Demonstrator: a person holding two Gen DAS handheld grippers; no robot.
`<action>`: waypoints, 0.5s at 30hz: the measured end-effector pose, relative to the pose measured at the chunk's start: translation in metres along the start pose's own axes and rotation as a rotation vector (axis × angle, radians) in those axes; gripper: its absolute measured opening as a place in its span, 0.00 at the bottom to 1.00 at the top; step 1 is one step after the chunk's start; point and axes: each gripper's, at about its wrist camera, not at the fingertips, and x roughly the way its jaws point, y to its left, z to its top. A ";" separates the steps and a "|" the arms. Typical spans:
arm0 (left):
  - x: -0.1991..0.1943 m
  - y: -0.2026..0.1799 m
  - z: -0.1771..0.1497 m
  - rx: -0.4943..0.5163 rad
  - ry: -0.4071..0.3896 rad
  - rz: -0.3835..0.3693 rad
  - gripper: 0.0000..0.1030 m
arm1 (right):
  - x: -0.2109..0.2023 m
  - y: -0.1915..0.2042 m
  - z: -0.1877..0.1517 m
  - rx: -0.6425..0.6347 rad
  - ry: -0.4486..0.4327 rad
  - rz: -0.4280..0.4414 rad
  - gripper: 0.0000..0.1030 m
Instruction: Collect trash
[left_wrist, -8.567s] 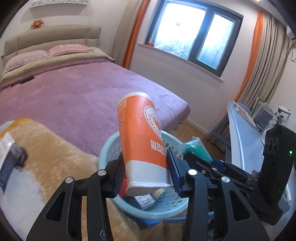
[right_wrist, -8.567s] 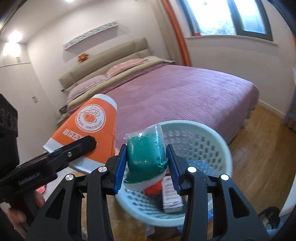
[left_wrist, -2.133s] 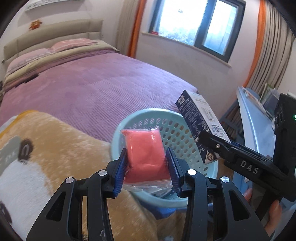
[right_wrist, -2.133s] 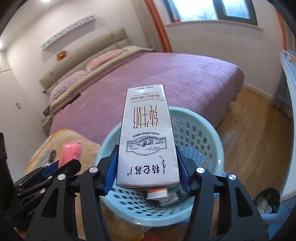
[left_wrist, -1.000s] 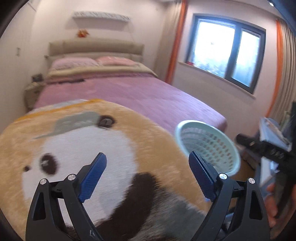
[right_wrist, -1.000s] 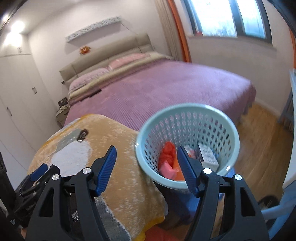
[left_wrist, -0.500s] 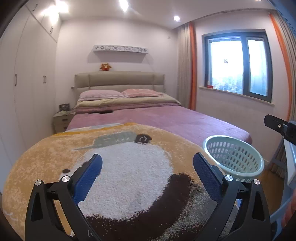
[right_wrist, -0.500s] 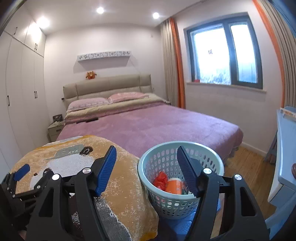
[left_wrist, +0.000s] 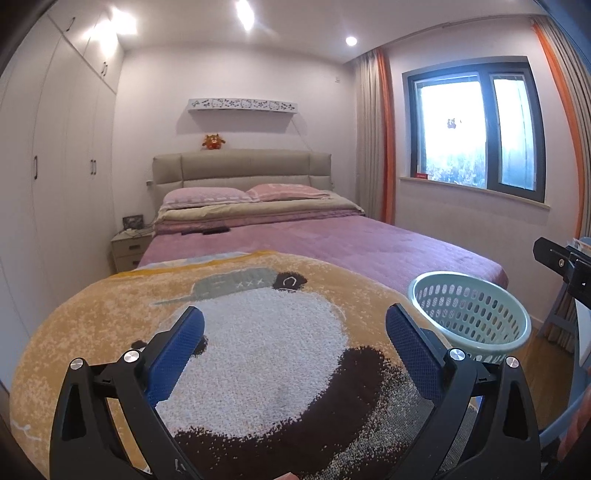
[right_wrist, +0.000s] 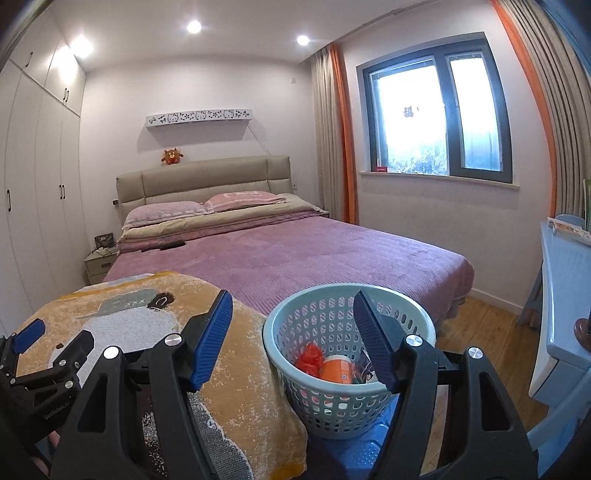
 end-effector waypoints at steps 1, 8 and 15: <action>0.001 -0.001 0.000 0.004 0.004 -0.004 0.93 | 0.001 0.000 -0.001 -0.003 0.002 0.002 0.62; 0.002 -0.004 0.000 0.017 0.009 -0.009 0.93 | 0.005 0.004 -0.004 -0.012 0.015 0.005 0.62; 0.003 -0.002 0.000 0.008 0.018 -0.015 0.93 | 0.003 0.005 -0.004 -0.013 0.012 0.007 0.66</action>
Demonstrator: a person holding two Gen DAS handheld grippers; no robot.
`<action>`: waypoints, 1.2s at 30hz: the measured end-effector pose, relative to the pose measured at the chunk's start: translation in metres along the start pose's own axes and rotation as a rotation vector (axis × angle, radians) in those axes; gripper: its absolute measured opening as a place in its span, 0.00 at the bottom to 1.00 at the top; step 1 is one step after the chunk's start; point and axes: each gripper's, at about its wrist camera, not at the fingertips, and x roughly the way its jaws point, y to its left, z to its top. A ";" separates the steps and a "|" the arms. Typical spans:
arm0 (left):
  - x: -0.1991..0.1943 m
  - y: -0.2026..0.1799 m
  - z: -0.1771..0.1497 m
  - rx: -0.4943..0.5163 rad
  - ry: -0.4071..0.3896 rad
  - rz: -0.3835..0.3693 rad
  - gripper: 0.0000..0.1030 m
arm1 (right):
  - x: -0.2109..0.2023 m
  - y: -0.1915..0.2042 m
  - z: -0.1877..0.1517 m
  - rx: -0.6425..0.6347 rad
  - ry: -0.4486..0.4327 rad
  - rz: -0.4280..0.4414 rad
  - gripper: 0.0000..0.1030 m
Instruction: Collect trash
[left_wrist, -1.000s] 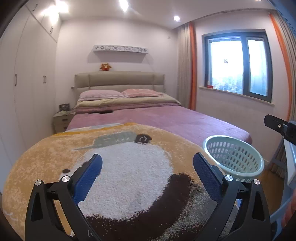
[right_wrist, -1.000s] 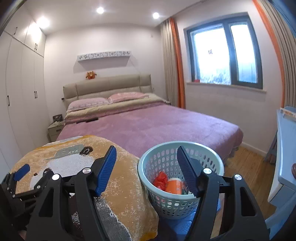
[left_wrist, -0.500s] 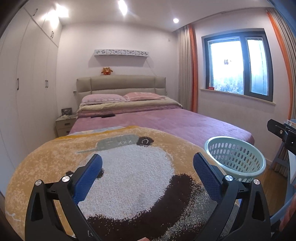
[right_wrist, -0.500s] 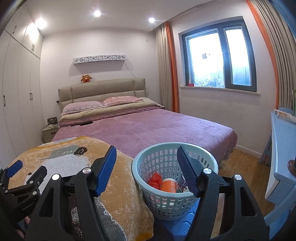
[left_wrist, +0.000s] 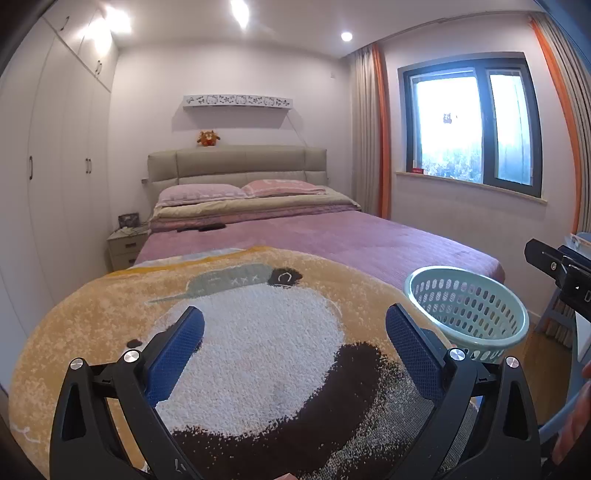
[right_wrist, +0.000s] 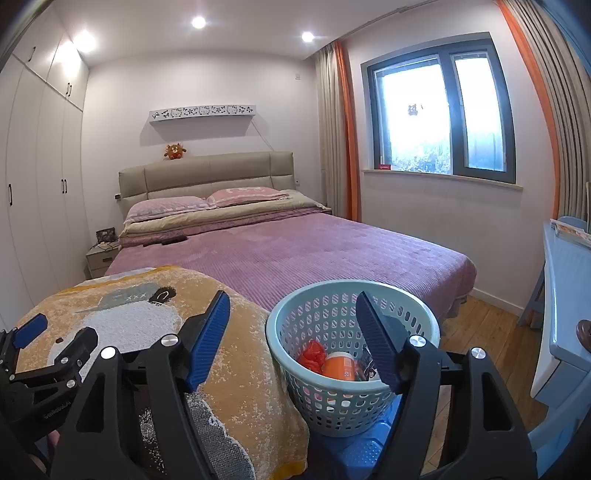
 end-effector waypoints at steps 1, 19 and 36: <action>0.000 0.000 0.001 -0.001 0.000 -0.001 0.93 | 0.000 0.001 0.000 -0.001 -0.002 -0.001 0.66; 0.003 0.002 0.001 -0.014 0.019 -0.007 0.93 | 0.008 0.001 -0.004 -0.003 0.020 0.005 0.69; 0.005 0.002 0.002 -0.018 0.028 -0.011 0.93 | 0.010 0.001 -0.007 0.004 0.037 0.014 0.69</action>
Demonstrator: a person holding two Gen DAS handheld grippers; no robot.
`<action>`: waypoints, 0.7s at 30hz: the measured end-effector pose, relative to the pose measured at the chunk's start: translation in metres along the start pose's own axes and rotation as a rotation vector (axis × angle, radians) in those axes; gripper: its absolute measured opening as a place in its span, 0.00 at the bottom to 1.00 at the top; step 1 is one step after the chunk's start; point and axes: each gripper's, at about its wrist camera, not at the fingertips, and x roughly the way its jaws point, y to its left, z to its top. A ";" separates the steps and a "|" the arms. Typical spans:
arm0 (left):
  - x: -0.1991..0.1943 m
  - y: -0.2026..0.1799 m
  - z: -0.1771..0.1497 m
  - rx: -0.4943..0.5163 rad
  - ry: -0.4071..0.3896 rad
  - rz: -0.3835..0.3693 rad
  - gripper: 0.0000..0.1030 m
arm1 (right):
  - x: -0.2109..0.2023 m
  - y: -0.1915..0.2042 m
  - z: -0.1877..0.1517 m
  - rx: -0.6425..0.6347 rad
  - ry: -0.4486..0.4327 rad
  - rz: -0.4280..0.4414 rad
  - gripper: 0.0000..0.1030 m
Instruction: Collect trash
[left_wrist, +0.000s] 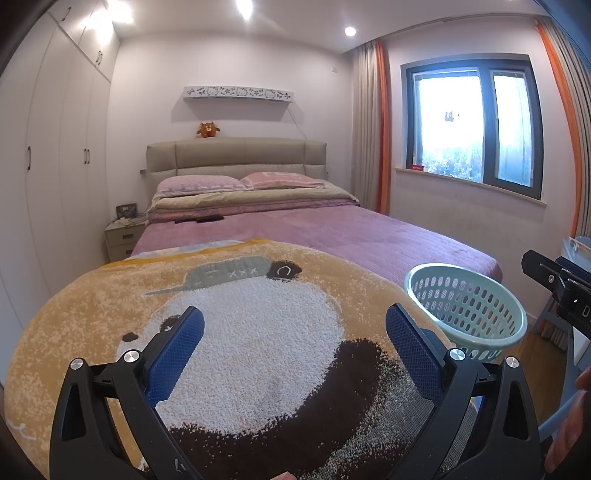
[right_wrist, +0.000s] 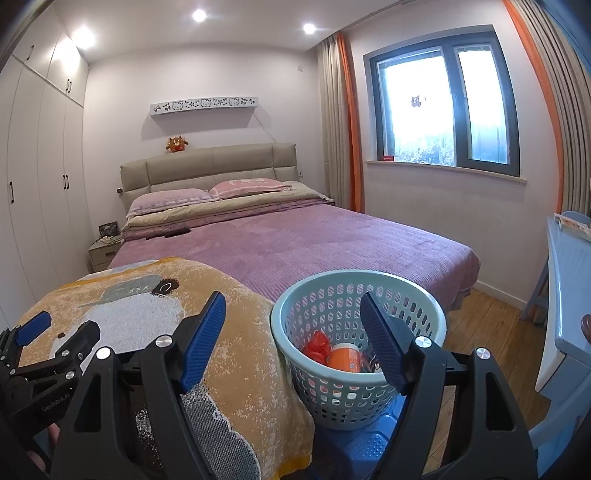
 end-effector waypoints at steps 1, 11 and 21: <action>0.000 0.000 0.000 0.000 0.000 0.000 0.93 | -0.001 0.000 0.000 0.000 0.000 0.000 0.70; 0.001 -0.002 -0.002 0.010 0.004 -0.006 0.93 | -0.001 -0.003 -0.001 0.008 0.003 0.002 0.71; 0.001 -0.002 -0.002 0.008 0.004 -0.006 0.93 | 0.000 -0.001 -0.001 0.000 0.005 0.001 0.72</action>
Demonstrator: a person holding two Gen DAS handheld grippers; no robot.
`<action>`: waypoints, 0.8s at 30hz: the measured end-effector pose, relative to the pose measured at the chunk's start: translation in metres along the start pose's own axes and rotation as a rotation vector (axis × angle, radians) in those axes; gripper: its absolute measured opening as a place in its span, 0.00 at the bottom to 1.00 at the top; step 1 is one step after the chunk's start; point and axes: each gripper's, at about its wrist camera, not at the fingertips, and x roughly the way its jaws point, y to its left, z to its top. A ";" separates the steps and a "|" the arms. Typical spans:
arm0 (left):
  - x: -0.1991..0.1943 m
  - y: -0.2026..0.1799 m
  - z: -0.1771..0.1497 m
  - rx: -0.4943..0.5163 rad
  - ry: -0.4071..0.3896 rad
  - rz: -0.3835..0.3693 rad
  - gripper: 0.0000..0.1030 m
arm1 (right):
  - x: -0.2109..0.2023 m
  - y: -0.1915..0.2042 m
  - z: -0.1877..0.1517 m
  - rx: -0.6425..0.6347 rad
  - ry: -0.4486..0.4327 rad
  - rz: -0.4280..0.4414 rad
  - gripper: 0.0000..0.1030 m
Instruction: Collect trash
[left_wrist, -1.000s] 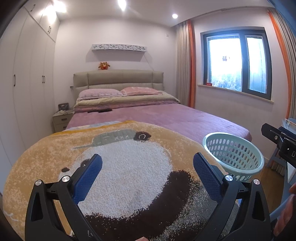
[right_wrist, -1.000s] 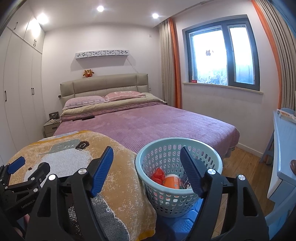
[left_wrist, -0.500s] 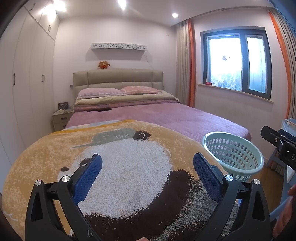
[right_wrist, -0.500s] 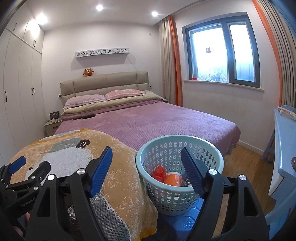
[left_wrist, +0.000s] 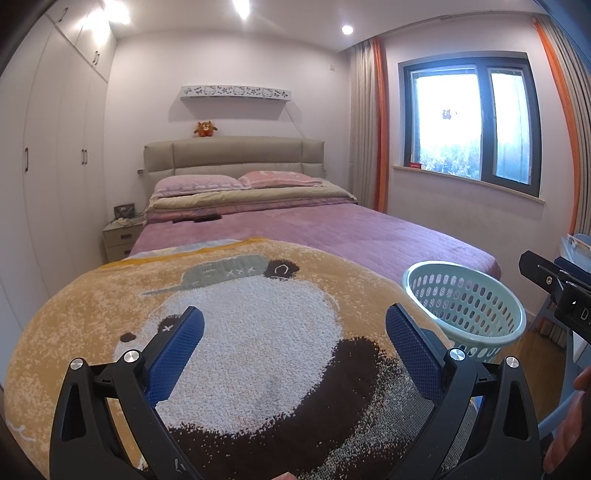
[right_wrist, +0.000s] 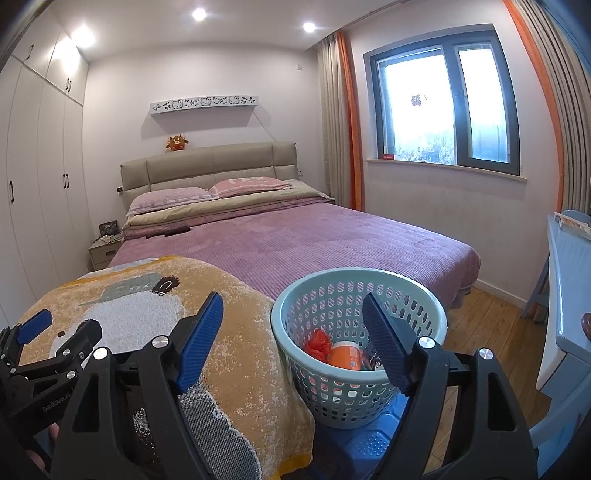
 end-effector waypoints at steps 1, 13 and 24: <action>0.000 0.000 0.000 0.000 0.000 0.000 0.93 | 0.000 0.000 0.000 0.000 0.000 0.000 0.72; 0.001 -0.003 -0.001 0.001 0.001 0.003 0.93 | 0.001 0.001 -0.001 0.001 0.004 0.003 0.72; 0.001 -0.003 -0.001 0.003 0.001 0.004 0.93 | 0.002 0.001 -0.002 0.001 0.007 0.004 0.72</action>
